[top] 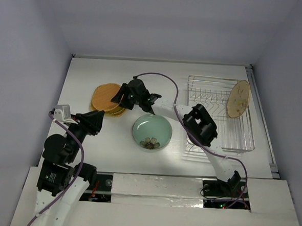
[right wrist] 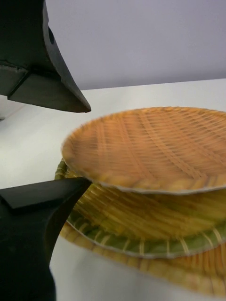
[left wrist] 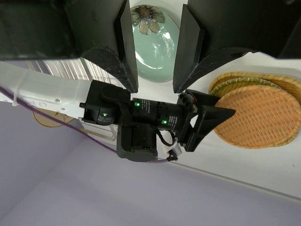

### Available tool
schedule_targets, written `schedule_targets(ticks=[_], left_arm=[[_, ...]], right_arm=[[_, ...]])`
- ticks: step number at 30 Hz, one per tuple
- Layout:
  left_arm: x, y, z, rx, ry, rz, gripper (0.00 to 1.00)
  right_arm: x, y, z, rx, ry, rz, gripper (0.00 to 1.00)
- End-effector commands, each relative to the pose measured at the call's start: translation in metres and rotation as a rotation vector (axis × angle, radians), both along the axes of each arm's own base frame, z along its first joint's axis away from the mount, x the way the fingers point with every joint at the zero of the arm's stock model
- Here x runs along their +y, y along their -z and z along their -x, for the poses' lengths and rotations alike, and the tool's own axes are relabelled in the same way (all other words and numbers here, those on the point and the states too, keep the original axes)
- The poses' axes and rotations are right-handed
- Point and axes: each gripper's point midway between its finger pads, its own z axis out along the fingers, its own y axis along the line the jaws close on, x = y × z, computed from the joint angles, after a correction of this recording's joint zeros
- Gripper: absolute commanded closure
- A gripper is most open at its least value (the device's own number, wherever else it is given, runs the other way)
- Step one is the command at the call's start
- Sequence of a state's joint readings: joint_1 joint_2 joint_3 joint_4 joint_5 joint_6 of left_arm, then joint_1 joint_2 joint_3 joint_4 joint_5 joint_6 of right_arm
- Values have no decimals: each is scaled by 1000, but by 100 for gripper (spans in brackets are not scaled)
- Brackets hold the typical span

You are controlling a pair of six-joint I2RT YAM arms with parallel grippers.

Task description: Unload the plates from the dish rack

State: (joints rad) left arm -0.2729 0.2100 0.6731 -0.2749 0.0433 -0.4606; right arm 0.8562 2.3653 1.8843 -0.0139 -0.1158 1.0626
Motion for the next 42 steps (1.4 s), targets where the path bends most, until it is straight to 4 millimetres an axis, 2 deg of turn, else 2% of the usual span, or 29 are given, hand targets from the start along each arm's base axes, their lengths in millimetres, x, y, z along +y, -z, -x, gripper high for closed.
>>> schedule_targets(ticks=[1, 2, 3, 5, 6, 8, 9, 11, 13, 15, 16, 20, 21, 23, 24, 26, 27, 28, 30, 31, 32, 33, 34, 35, 36, 37, 38, 39, 42], left_arm=[[1, -4, -5, -13, -12, 7, 67], [1, -4, -5, -15, -12, 6, 67], [1, -4, -5, -15, -12, 6, 67], [1, -4, -6, -15, -11, 6, 67], [0, -4, -5, -13, -9, 5, 67], [0, -4, -5, -15, -9, 5, 67], [0, -4, -5, -14, -9, 7, 67], [1, -4, -5, -18, -11, 6, 67], [1, -5, -4, -19, -11, 7, 67], [1, -4, -5, -18, -11, 5, 67], [1, -4, -5, -18, -11, 5, 67], [1, -4, -5, -17, -9, 4, 67], [1, -4, -5, -18, -9, 5, 67], [1, -4, -5, -18, -9, 5, 67], [1, -5, -4, -20, -9, 5, 67], [1, -5, -4, -20, -8, 4, 67], [1, -4, -4, -20, -8, 4, 67], [0, -4, -4, -19, -5, 3, 67], [-1, -5, -4, -22, -1, 2, 71], [-1, -5, -4, -22, 1, 2, 72], [-1, -6, -3, -27, 4, 2, 74], [-1, -6, -3, -30, 2, 2, 76], [-1, -7, -2, -34, 3, 5, 78], [0, -8, -1, -37, 1, 6, 81], [0, -9, 0, -45, -1, 7, 82], [0, -10, 1, -51, 2, 8, 83], [0, -12, 2, -56, 4, 11, 84], [1, -13, 4, -64, 4, 13, 84], [0, -15, 6, -78, 11, 14, 84]], right_arm=[[15, -31, 10, -71, -44, -3, 31], [11, -37, 10, -80, -39, 9, 21], [5, -34, 8, -90, -20, 34, 18], [-5, -32, 8, -112, -15, 93, 12], [-10, -40, 6, -132, 2, 107, 10], [-21, -35, 9, -153, 14, 178, 7], [-28, -42, 6, -173, 41, 196, 7], [-39, -40, 7, -190, 53, 242, 8], [-48, -54, 7, -221, 71, 250, 9], [-56, -55, 8, -228, 80, 278, 14], [-60, -66, 9, -250, 77, 275, 16], [-72, -71, 17, -266, 50, 321, 24], [-74, -73, 17, -268, 51, 332, 27], [-81, -75, 20, -277, 47, 357, 48], [-89, -80, 22, -288, 59, 366, 71], [-105, -90, 23, -321, 91, 394, 100], [-124, -114, 21, -367, 159, 405, 100], [-140, -111, 25, -370, 177, 446, 100], [-186, -120, 18, -394, 273, 537, 100], [-211, -146, 22, -423, 325, 530, 100], [-247, -131, 21, -396, 365, 613, 100], [-274, -135, 21, -400, 423, 654, 100], [-303, -160, 28, -424, 484, 638, 100], [-347, -142, 28, -382, 539, 725, 100], [-375, -145, 30, -374, 594, 752, 100], [-405, -161, 39, -390, 647, 743, 100], [-430, -150, 45, -363, 669, 787, 100], [-468, -154, 45, -339, 760, 809, 100], [-523, -170, 60, -327, 874, 852, 100]])
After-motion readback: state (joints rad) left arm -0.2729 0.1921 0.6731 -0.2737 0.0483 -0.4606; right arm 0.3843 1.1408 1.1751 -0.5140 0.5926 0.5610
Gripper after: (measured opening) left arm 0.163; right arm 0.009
